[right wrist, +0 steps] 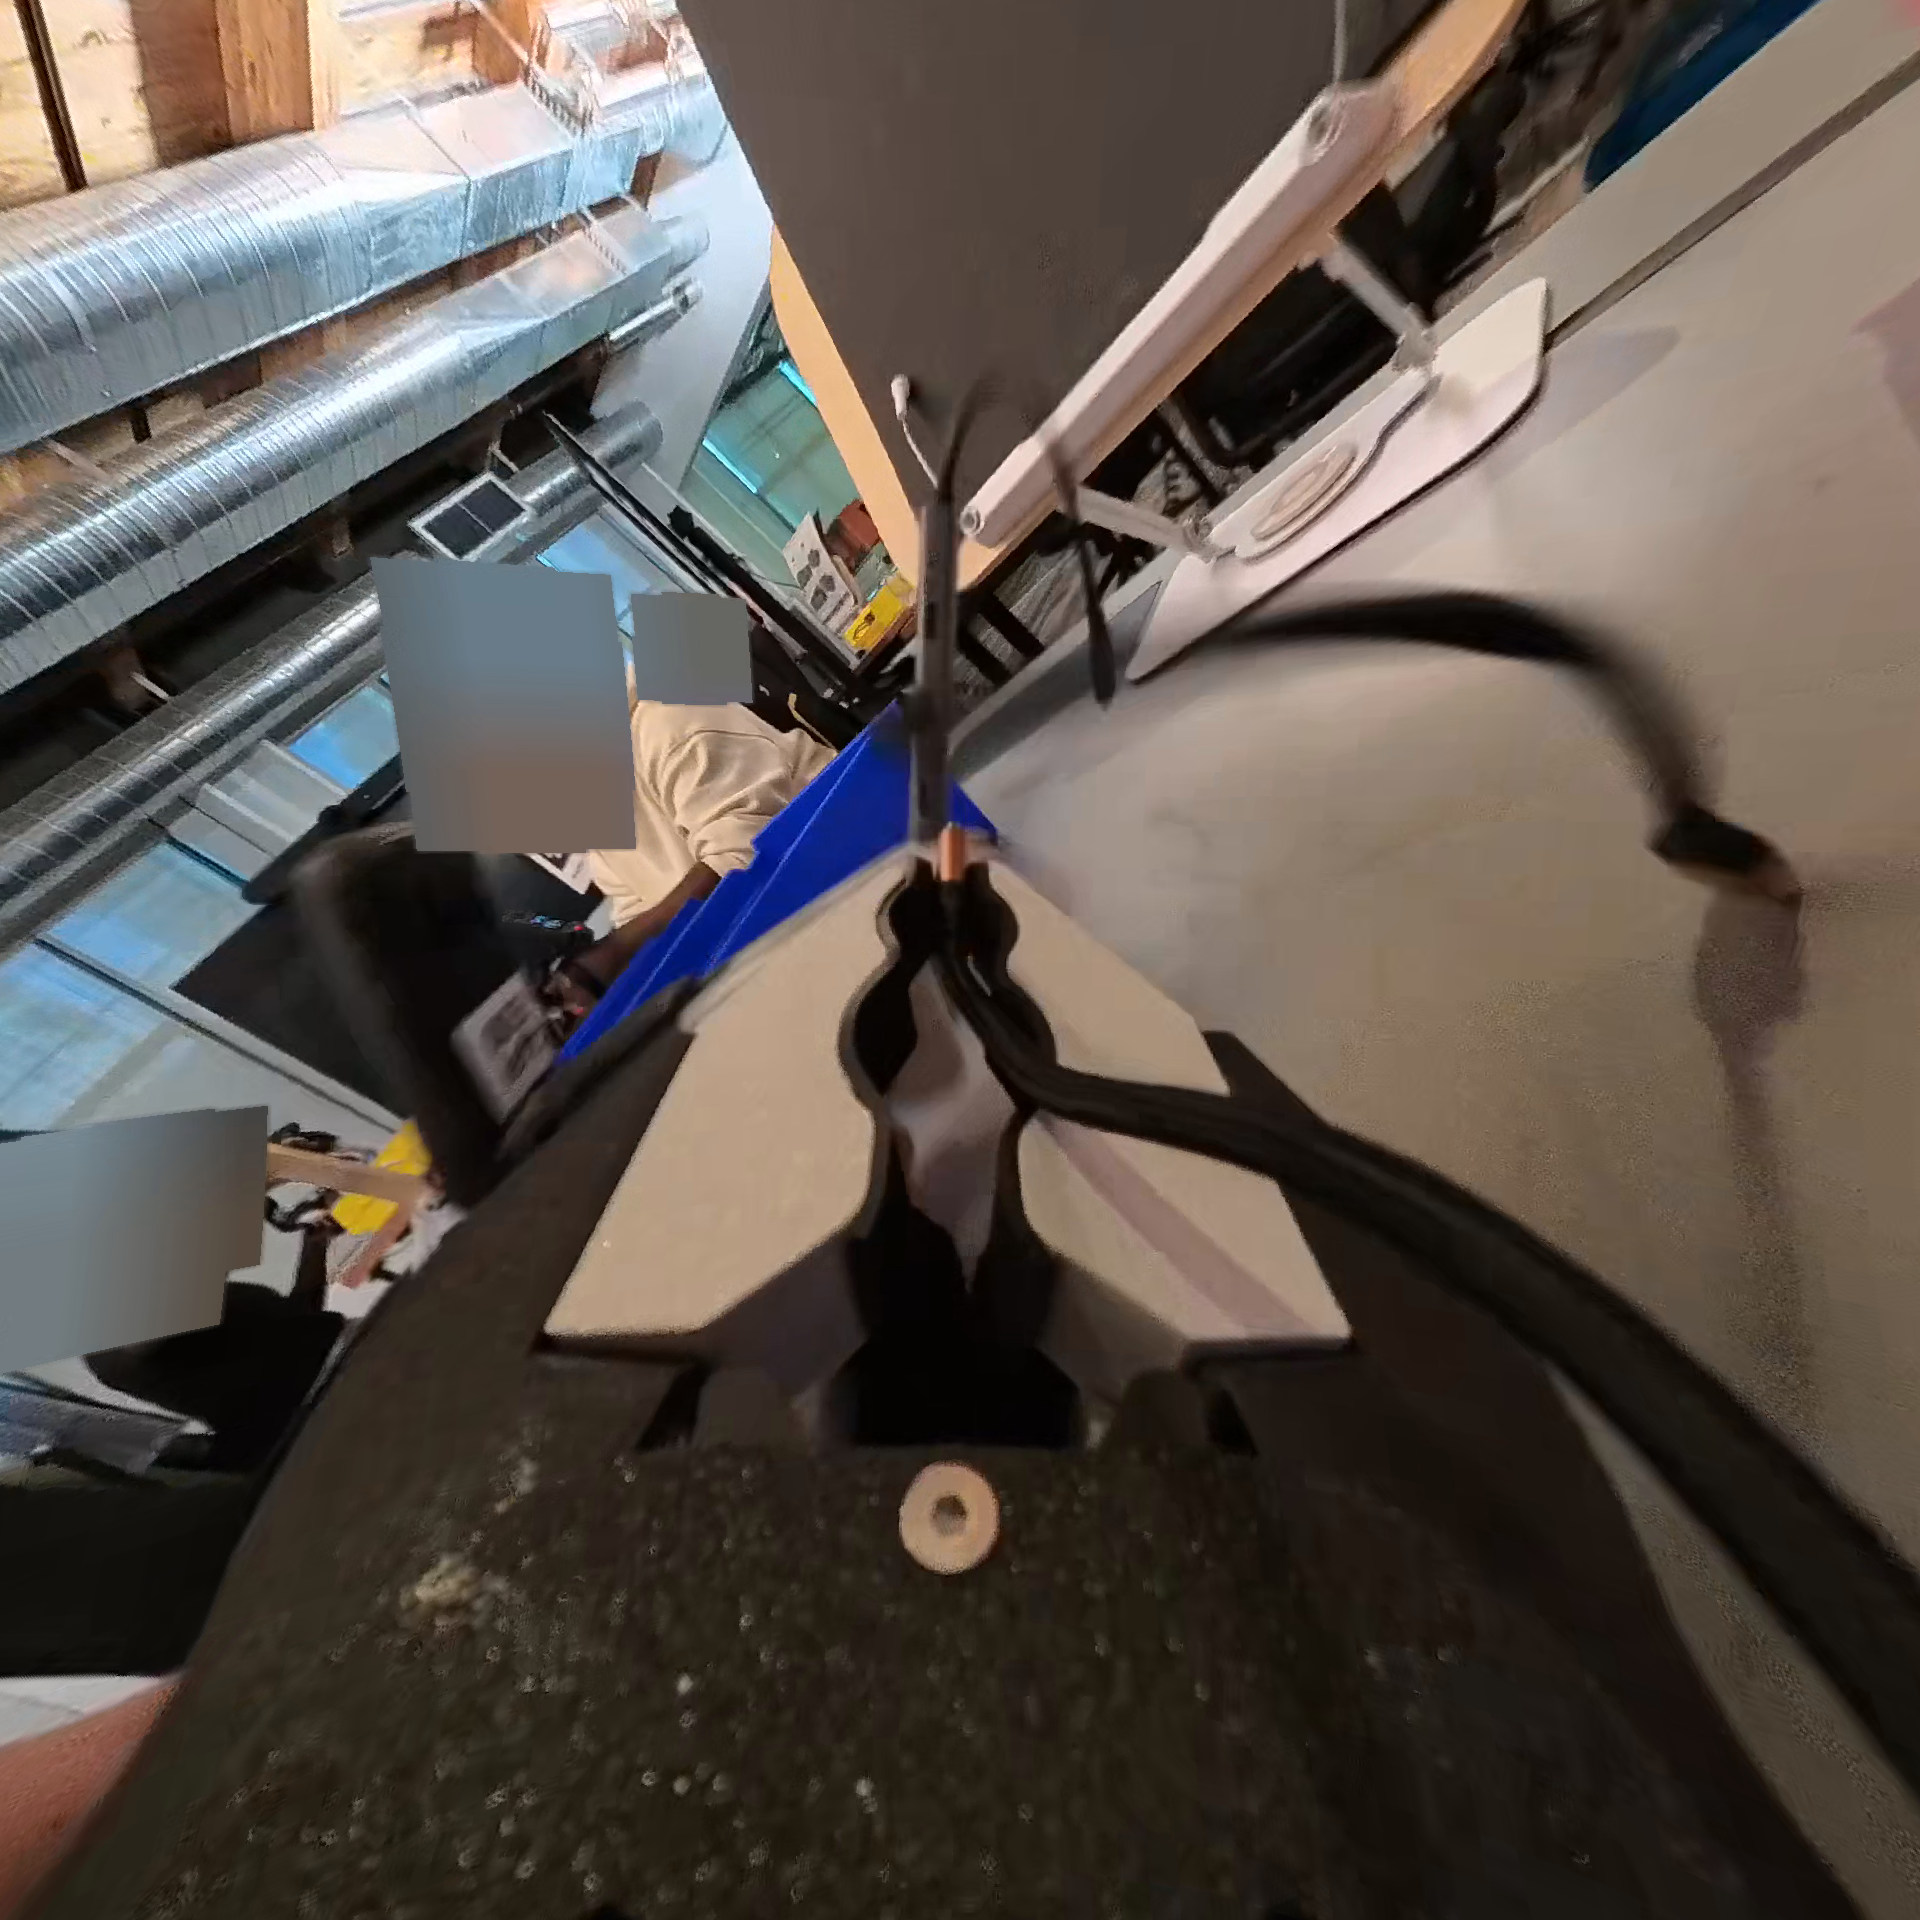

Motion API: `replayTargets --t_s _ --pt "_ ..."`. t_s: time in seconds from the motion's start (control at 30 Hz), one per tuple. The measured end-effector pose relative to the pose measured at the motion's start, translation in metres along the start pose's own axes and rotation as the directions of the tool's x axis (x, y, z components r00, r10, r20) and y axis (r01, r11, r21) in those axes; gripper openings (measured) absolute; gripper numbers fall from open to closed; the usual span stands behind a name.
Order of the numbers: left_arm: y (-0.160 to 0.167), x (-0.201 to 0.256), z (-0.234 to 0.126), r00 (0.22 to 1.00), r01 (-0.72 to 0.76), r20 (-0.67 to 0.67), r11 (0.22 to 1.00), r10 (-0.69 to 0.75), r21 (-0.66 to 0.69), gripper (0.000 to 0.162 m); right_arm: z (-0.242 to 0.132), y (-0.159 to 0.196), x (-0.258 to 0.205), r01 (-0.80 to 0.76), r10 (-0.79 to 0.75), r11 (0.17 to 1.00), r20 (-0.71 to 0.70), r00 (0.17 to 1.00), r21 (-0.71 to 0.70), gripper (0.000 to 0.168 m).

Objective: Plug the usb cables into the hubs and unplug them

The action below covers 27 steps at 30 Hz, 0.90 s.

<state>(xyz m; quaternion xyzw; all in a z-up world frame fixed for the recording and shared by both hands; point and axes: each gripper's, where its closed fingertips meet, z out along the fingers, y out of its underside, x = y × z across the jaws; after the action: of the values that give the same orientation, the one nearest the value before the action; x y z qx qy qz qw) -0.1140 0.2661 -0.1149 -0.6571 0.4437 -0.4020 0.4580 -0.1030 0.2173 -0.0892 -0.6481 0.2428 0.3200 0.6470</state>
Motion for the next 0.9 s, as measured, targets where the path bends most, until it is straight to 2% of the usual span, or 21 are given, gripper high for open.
replayTargets --t_s 0.03,0.07,0.1,0.17,0.2,0.23,0.3,0.37,0.43,0.5,0.53,0.6,0.7,0.77,0.83,0.9 --pt "-0.005 -0.041 -0.006 0.987 0.145 0.067 0.989 -0.147 0.04 0.023 -0.008 -0.001 0.002 0.016 -0.016 1.0 -0.008 1.0 0.002 0.005" --pt "-0.005 -0.076 -0.013 0.958 0.265 0.1 0.963 -0.27 0.052 0.024 -0.015 -0.001 0.004 0.006 -0.006 1.0 -0.009 1.0 0.006 0.005" --pt "-0.007 -0.081 -0.018 0.967 0.223 0.111 0.973 -0.229 0.063 0.024 -0.02 -0.002 0.004 -0.003 0.003 1.0 0.003 1.0 0.0 0.005" --pt "-0.005 -0.028 -0.012 0.999 -0.015 0.052 0.999 0.013 0.032 0.023 -0.02 -0.012 0.005 0.057 -0.057 0.998 0.01 0.998 -0.012 0.005" --pt "-0.004 -0.007 -0.006 0.997 -0.07 0.017 0.997 0.069 0.023 0.023 -0.018 -0.016 0.006 0.089 -0.089 0.996 0.012 0.996 -0.02 0.005" --pt "-0.006 -0.001 -0.001 0.997 -0.081 0.002 0.997 0.081 0.017 0.023 -0.016 -0.019 0.004 0.117 -0.116 0.992 0.025 0.993 -0.042 0.005" --pt "-0.008 -0.005 0.005 0.999 -0.013 -0.037 1.0 0.014 0.019 0.023 -0.017 -0.013 -0.004 0.2 -0.194 0.972 0.06 0.979 -0.122 0.005" --pt "0.001 -0.005 0.007 0.998 -0.016 -0.061 1.0 0.014 -0.024 0.023 -0.02 0.006 -0.021 0.3 -0.262 0.912 0.166 0.951 -0.281 0.005" --pt "0.002 0.005 0.007 0.993 -0.078 -0.094 0.997 0.076 -0.024 0.023 -0.031 0.015 -0.046 0.397 -0.281 0.822 0.317 0.906 -0.408 0.005" --pt "0.004 0.014 0.007 0.984 -0.147 -0.103 0.989 0.143 -0.029 0.023 -0.054 0.015 -0.065 0.532 -0.298 0.669 0.468 0.832 -0.52 0.005" --pt "0.005 0.018 0.007 0.98 -0.164 -0.123 0.986 0.159 -0.029 0.023 -0.063 0.004 -0.067 0.583 -0.331 0.61 0.496 0.803 -0.537 0.005" --pt "0.005 0.021 0.006 0.977 -0.174 -0.133 0.985 0.169 -0.022 0.023 -0.064 -0.048 -0.055 0.662 -0.481 0.573 0.456 0.749 -0.483 0.005" --pt "0.006 0.021 0.005 0.977 -0.161 -0.148 0.987 0.155 -0.028 0.023 -0.069 -0.112 -0.03 0.649 -0.476 0.558 0.44 0.761 -0.517 0.005" --pt "0.006 0.02 0.004 0.977 -0.159 -0.146 0.987 0.153 -0.032 0.023 -0.06 -0.154 -0.004 0.644 -0.527 0.577 0.372 0.764 -0.503 0.005" --pt "0.007 0.018 0.004 0.978 -0.161 -0.138 0.986 0.155 -0.038 0.023 -0.057 -0.163 0.015 0.588 -0.437 0.606 0.394 0.809 -0.535 0.005" --pt "0.008 0.017 0.004 0.978 -0.164 -0.138 0.986 0.156 -0.043 0.023 -0.047 -0.162 0.032 0.44 -0.261 0.69 0.37 0.892 -0.575 0.005"
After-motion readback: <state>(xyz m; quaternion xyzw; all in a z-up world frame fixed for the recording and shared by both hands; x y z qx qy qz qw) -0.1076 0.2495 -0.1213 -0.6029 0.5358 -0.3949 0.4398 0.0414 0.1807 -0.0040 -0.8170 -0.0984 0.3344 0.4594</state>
